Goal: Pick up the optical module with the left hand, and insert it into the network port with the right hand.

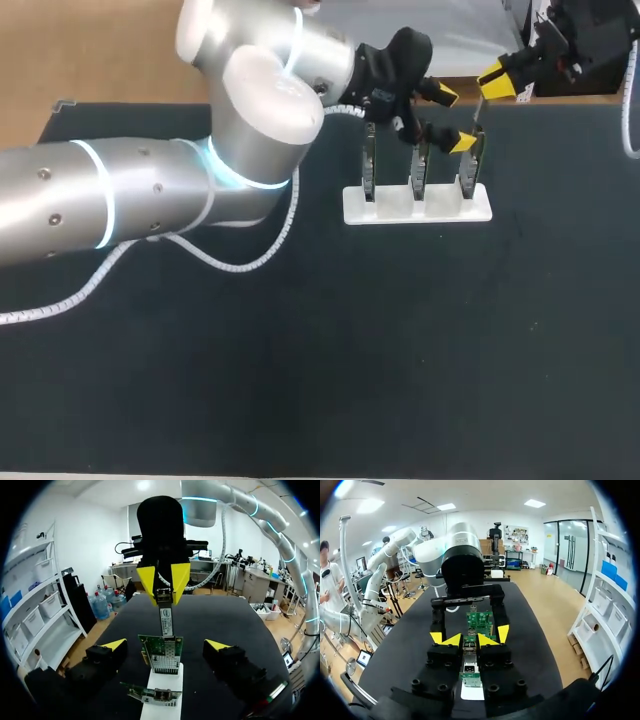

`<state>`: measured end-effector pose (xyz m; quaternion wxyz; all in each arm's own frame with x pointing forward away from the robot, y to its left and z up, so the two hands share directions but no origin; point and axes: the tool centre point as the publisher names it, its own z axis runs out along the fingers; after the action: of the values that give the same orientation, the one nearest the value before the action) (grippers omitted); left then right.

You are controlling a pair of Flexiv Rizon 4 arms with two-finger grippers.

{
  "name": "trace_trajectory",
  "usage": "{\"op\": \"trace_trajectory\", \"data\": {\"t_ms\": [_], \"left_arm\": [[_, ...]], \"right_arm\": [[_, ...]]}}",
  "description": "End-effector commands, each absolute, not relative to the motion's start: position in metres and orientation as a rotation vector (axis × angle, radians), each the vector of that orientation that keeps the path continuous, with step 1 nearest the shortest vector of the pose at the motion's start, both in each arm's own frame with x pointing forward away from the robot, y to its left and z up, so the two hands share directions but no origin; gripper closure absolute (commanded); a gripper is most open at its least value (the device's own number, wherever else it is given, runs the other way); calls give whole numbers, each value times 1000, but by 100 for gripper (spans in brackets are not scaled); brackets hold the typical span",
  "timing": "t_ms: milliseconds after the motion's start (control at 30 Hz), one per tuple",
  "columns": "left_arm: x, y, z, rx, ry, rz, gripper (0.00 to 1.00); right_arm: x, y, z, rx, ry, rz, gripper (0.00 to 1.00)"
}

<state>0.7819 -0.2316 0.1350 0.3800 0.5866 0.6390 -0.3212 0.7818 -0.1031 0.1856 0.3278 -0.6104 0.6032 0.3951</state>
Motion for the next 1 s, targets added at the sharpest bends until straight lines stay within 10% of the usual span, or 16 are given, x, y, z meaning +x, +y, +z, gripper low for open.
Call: {"op": "trace_trajectory", "data": {"t_ms": [33, 1000], "left_arm": [[788, -235, 131, 1586, 1714, -737, 0], [783, -229, 114, 1693, 1792, -672, 0]], "right_arm": [[783, -104, 185, -1597, 1577, 1039, 100], [786, -103, 185, -1596, 1578, 1040, 100]]}}
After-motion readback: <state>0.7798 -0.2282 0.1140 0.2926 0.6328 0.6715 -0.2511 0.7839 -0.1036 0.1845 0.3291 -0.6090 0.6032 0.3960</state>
